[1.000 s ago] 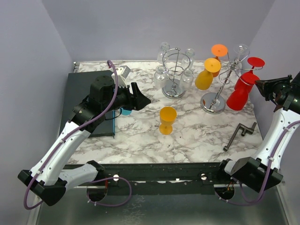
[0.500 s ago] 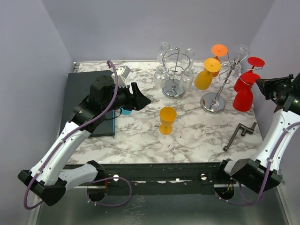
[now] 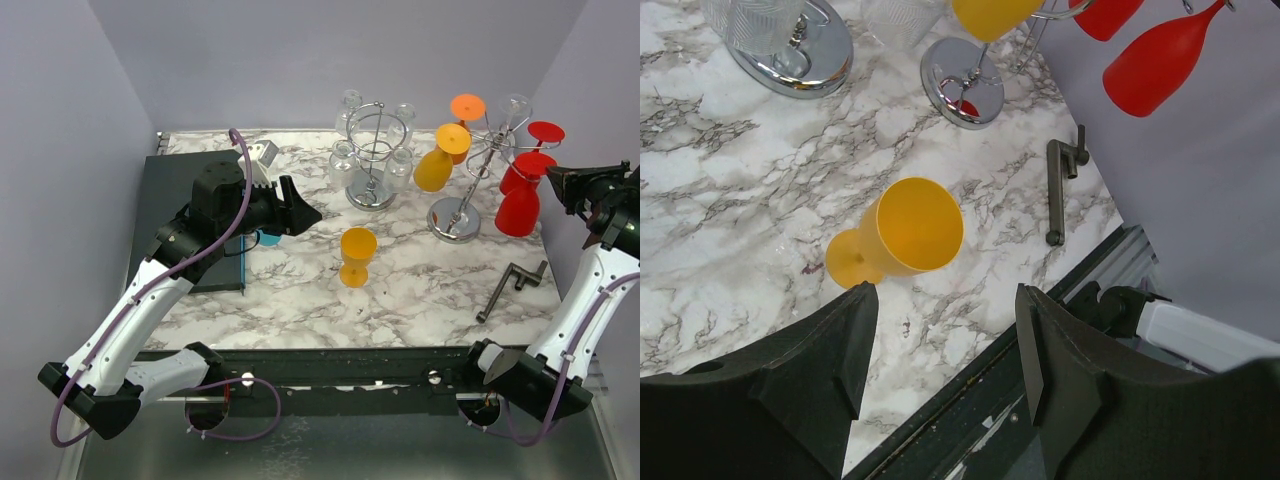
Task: Take the wine glass off the wine glass rack
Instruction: Pick up the wine glass from the wine rack.
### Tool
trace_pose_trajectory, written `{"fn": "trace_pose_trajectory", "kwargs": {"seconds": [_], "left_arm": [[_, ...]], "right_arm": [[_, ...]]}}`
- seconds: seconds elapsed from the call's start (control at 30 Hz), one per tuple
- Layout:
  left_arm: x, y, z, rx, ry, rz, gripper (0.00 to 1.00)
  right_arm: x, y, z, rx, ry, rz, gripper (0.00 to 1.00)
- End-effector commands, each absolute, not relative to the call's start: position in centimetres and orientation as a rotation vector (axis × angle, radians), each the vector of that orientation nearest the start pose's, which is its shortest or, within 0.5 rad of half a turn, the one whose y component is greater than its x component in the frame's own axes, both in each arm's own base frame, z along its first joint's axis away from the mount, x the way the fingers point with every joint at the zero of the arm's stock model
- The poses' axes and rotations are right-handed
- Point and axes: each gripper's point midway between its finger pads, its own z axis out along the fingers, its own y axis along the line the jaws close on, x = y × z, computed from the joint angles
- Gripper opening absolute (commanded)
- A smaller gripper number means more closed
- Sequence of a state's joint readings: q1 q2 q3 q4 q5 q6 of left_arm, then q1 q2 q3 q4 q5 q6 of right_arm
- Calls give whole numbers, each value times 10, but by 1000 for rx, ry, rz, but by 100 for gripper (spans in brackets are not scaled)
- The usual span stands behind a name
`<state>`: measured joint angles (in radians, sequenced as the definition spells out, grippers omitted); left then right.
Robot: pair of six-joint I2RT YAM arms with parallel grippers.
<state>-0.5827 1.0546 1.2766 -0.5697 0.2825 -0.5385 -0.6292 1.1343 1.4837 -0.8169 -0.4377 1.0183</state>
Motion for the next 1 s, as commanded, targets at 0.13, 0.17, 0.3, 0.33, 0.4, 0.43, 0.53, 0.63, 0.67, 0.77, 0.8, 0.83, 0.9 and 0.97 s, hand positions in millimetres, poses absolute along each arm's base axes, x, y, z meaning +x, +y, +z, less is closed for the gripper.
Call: {"fn": "trace_pose_trajectory", "kwargs": {"seconds": [0.13,0.17,0.3,0.33,0.4,0.43,0.53,0.63,0.67,0.77,0.8,0.83,0.9,0.97], "left_arm": [[229,-237,350,267,1992,-1019,63],[229,-237,350,267,1993,-1018,63],[228,-235,351,264,1991,-1016,63],[228,-235,352,262,1990,-1016,63],[227,-234,352,260,1989,-1013,63],[228,-234,352,258,1988,-1011,63],[228,-233,353,256,1988,-1005,63],[227,-232,353,254,1986,-1003,63],[228,-232,354,252,1985,-1001,63],[228,-232,353,255,1987,-997,63],[228,-231,353,254,1988,-993,64],[228,-231,354,256,1984,-990,63],[229,-230,353,255,1986,-985,63],[229,-230,353,257,1985,-984,63]], "right_arm": [[297,-73,380,1277,1613,764,1],[297,-73,379,1278,1617,768,1],[301,-71,376,1270,1614,799,1],[302,-70,377,1259,1610,816,1],[307,-69,377,1242,1597,850,1],[310,-69,377,1244,1592,864,1],[314,-74,379,1243,1569,862,1],[319,-80,383,1244,1545,852,1],[320,-82,383,1252,1537,848,1],[321,-90,383,1277,1504,810,1],[320,-93,383,1290,1493,794,0],[320,-95,383,1300,1482,777,1],[319,-100,382,1319,1463,748,1],[318,-104,381,1327,1450,729,1]]}}
